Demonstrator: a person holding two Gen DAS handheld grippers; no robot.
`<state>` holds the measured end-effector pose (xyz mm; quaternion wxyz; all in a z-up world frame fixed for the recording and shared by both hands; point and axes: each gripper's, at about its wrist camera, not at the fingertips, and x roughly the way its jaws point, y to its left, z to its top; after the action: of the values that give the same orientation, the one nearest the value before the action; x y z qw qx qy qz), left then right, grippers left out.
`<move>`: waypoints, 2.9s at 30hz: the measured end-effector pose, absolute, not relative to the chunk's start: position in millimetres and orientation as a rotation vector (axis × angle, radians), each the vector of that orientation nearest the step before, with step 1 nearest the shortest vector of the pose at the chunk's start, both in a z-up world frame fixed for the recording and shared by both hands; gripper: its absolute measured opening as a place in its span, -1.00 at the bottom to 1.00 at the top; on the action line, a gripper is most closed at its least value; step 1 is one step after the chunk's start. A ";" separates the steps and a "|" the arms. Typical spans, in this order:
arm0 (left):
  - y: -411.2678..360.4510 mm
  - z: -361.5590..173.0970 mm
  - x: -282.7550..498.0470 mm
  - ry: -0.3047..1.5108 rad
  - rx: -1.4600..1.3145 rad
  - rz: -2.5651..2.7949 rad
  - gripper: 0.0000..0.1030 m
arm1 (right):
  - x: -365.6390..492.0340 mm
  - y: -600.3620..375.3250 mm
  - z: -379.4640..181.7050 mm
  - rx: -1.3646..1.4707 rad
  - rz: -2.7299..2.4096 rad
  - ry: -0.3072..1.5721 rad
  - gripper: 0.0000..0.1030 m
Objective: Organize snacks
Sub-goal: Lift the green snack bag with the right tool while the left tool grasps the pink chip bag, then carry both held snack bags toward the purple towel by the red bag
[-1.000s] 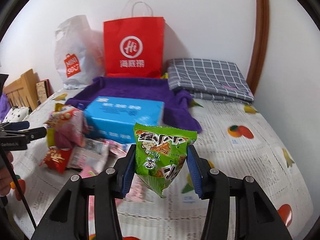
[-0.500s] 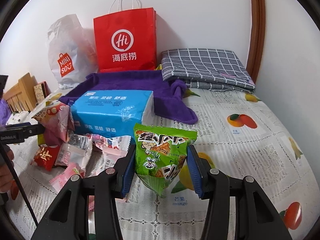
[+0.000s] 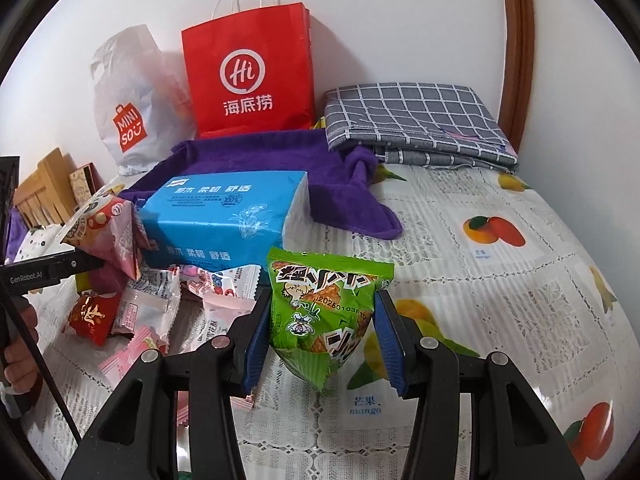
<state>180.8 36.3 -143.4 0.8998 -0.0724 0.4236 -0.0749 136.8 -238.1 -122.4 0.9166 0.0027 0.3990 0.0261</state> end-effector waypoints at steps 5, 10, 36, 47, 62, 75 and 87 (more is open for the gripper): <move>36.1 -142.9 180.3 0.873 -0.153 -0.166 0.38 | 142.2 -240.9 -126.5 0.022 0.053 0.852 -0.05; 38.3 -143.7 178.9 0.875 -0.177 -0.185 0.28 | 145.1 -242.1 -130.5 0.025 0.048 0.874 -0.05; 64.7 -110.5 137.6 0.820 -0.220 -0.181 0.10 | 119.1 -222.3 -107.4 -0.119 -0.035 0.767 -0.06; 66.5 -84.2 104.4 0.767 -0.228 -0.189 0.06 | 87.1 -218.0 -62.6 -0.140 -0.072 0.690 -0.06; 52.7 -53.6 69.3 0.705 -0.233 -0.236 0.02 | 49.2 -213.8 -25.9 -0.115 -0.046 0.616 -0.06; 35.3 -44.0 66.7 0.699 -0.223 -0.265 0.02 | 38.8 -215.1 -17.3 -0.099 -0.031 0.598 -0.06; 31.5 -31.0 80.0 0.713 -0.239 -0.277 0.02 | 47.7 -205.8 -4.6 -0.112 -0.014 0.597 -0.06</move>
<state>80.0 31.5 -31.0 0.9209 -0.1162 0.3468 -0.1349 47.7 -205.8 -4.6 0.9543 -0.0550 0.2938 -0.0068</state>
